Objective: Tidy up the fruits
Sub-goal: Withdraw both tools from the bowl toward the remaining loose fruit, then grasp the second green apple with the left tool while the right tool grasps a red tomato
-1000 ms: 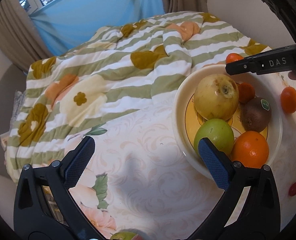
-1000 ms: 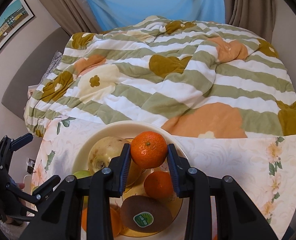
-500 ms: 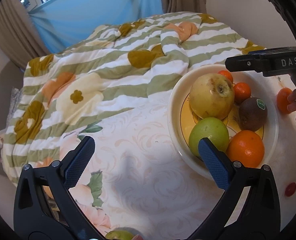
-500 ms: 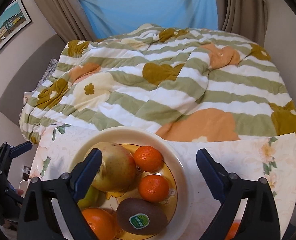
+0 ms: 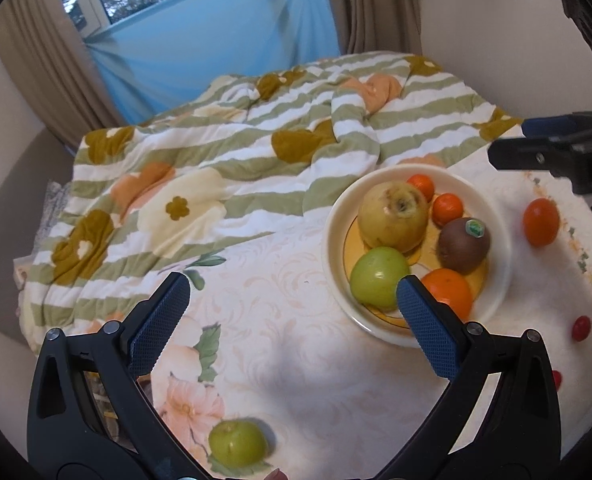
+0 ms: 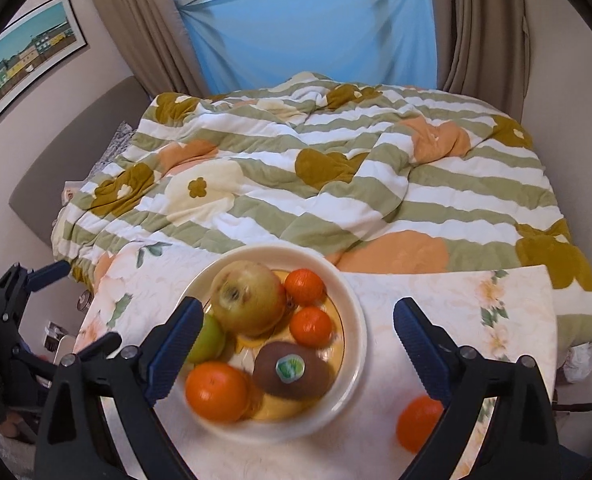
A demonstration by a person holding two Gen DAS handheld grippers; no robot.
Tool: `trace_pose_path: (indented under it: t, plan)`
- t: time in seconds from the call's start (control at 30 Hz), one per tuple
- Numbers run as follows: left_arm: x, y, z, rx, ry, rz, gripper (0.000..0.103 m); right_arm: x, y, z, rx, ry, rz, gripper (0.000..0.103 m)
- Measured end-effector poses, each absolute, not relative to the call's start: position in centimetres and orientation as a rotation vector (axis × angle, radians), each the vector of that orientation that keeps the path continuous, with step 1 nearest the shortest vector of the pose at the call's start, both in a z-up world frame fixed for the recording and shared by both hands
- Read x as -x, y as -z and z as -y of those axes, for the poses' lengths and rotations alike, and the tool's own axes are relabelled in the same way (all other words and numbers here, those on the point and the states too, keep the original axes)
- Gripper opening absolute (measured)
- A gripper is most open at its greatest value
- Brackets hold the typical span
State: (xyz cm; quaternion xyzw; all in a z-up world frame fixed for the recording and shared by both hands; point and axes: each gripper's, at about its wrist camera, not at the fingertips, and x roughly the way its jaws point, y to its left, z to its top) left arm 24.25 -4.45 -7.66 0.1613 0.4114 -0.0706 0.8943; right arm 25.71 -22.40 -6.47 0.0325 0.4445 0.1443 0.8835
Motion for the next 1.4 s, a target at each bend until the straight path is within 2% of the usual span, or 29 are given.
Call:
trace_pose_path:
  t: [0.37, 0.67, 1.03, 1.4]
  plan:
    - [-16.0, 3.0, 5.2, -0.284, 0.078, -0.786, 0.103, -17.1, 1.2, 24.3, -0.042, -0.312, -0.854, 0.095]
    - [-9.4, 1.7, 3.3, -0.223, 0.019, -0.776, 0.103, -11.2, 0.4, 26.0, -0.035, -0.276, -0.855, 0.095]
    - [-7.1, 4.8, -2.8, -0.139, 0.04, -0.811, 0.103, -5.2, 3.9, 25.3, -0.07, -0.132, -0.86, 0.095]
    - [-10.7, 10.6, -8.2, -0.144, 0.138, -0.865, 0.103, -2.7, 9.5, 23.1, -0.134, 0.057, -0.866, 0.095]
